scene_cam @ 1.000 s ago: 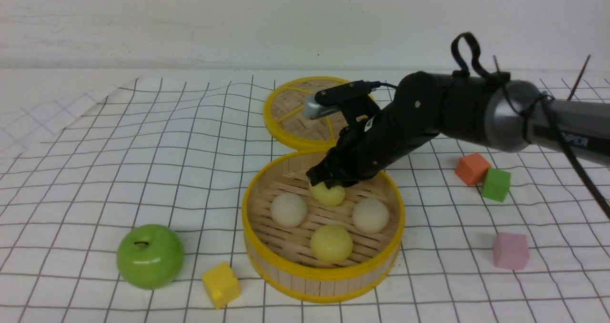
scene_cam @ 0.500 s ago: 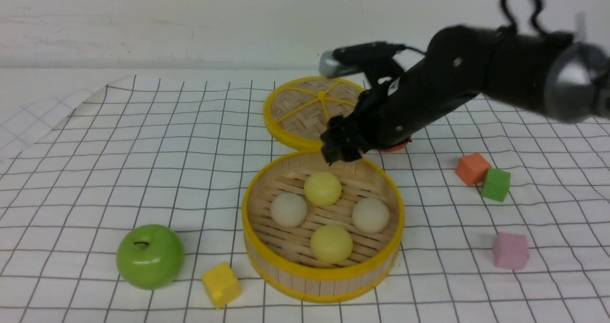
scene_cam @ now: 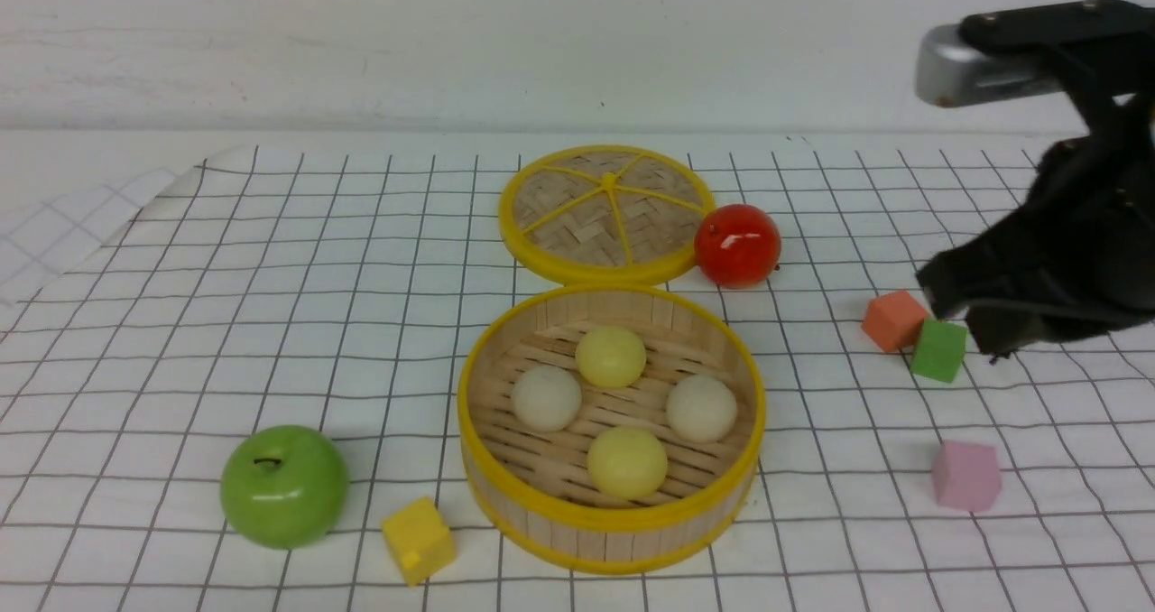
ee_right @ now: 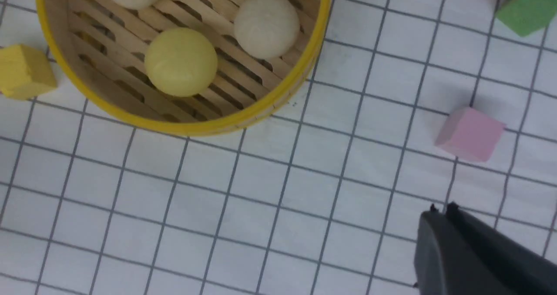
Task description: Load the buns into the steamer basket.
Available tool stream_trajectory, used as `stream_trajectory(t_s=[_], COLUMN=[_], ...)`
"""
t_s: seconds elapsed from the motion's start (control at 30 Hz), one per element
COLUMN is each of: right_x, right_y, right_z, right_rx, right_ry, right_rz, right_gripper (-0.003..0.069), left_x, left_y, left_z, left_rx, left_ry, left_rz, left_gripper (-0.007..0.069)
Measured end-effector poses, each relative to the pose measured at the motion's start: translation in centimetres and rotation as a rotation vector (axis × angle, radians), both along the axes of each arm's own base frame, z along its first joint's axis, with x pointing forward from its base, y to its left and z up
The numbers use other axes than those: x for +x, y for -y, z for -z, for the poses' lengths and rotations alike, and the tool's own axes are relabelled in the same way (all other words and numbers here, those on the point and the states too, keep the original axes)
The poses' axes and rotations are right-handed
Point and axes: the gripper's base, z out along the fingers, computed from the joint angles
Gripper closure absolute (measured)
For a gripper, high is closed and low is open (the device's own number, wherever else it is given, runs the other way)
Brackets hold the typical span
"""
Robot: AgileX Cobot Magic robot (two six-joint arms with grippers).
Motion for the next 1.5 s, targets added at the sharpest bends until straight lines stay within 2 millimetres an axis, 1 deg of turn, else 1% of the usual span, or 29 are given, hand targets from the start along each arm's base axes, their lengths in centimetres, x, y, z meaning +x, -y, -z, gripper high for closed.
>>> stream_trajectory(t_s=[0.1,0.17,0.33,0.4,0.43,0.47,0.5,0.53,0.57,0.6,0.63,0.67,0.7,0.73,0.77,0.8,0.83,0.87,0.93,0.97,1.0,1.03,1.07,1.5], right_x=[-1.1,-1.5,-1.6,-2.3,-3.0,-3.1,-4.3,-4.7,-6.0,-7.1,-7.4,-9.5,-9.8,-10.8,-13.0,-14.0,-14.8,-15.5,-16.2,-16.3,-16.5,-16.6,-16.6,-16.6], right_y=[0.6,0.7,0.9,1.8,2.6,2.7,4.3,4.6,6.1,7.0,7.4,8.9,9.1,9.7,10.5,10.9,11.2,11.4,11.5,11.5,11.5,11.5,11.5,11.3], right_z=[-0.9,-1.2,-1.2,-1.1,-1.0,-1.0,-0.9,-0.6,1.1,2.3,2.8,5.5,6.0,7.4,9.8,12.1,13.3,15.7,17.9,18.4,20.2,21.0,21.3,21.3], right_rx=[0.011,0.017,0.016,-0.005,0.002,0.002,0.028,0.036,0.059,0.076,0.086,0.092,0.09,0.094,0.103,0.098,0.099,0.095,0.101,0.1,0.108,0.114,0.123,0.166], right_ry=[0.02,0.031,0.038,0.059,0.095,0.104,0.188,0.21,0.284,0.35,0.393,0.498,0.494,0.561,0.662,0.707,0.754,0.773,0.792,0.783,0.764,0.743,0.738,0.741], right_rz=[-0.001,-0.001,0.001,0.014,0.029,0.033,0.066,0.069,0.105,0.118,0.135,0.175,0.184,0.206,0.248,0.277,0.293,0.317,0.339,0.342,0.357,0.364,0.368,0.381], right_gripper=[0.0678,0.0678,0.0678,0.0678,0.0678,0.0678,0.0678,0.0678,0.0678,0.0677,0.0678,0.0678,0.0678,0.0678,0.0678,0.0678,0.0678,0.0678,0.0677,0.0677,0.0676,0.0676,0.0676,0.0674], left_x=[0.0,0.0,0.0,0.0,0.0,0.0,0.0,0.0,0.0,0.0,0.0,0.0,0.0,0.0,0.0,0.0,0.0,0.0,0.0,0.0,0.0,0.0,0.0,0.0], left_y=[0.0,0.0,0.0,0.0,0.0,0.0,0.0,0.0,0.0,0.0,0.0,0.0,0.0,0.0,0.0,0.0,0.0,0.0,0.0,0.0,0.0,0.0,0.0,0.0], left_z=[0.0,0.0,0.0,0.0,0.0,0.0,0.0,0.0,0.0,0.0,0.0,0.0,0.0,0.0,0.0,0.0,0.0,0.0,0.0,0.0,0.0,0.0,0.0,0.1], left_rx=[0.0,0.0,0.0,0.0,0.0,0.0,0.0,0.0,0.0,0.0,0.0,0.0,0.0,0.0,0.0,0.0,0.0,0.0,0.0,0.0,0.0,0.0,0.0,0.006], left_ry=[0.0,0.0,0.0,0.0,0.0,0.0,0.0,0.0,0.0,0.0,0.0,0.0,0.0,0.0,0.0,0.0,0.0,0.0,0.0,0.0,0.0,0.0,0.0,-0.008], left_rz=[0.0,0.0,0.0,0.0,0.0,0.0,0.0,0.0,0.0,0.0,0.0,0.0,0.0,0.0,0.0,0.0,0.0,0.0,0.0,0.0,0.0,0.0,0.0,0.005], left_gripper=[0.0522,0.0522,0.0522,0.0517,0.0515,0.0515,0.0515,0.0515,0.0514,0.0512,0.0512,0.0511,0.0511,0.051,0.0508,0.0507,0.0505,0.0503,0.0501,0.0501,0.0501,0.0499,0.0498,0.0487])
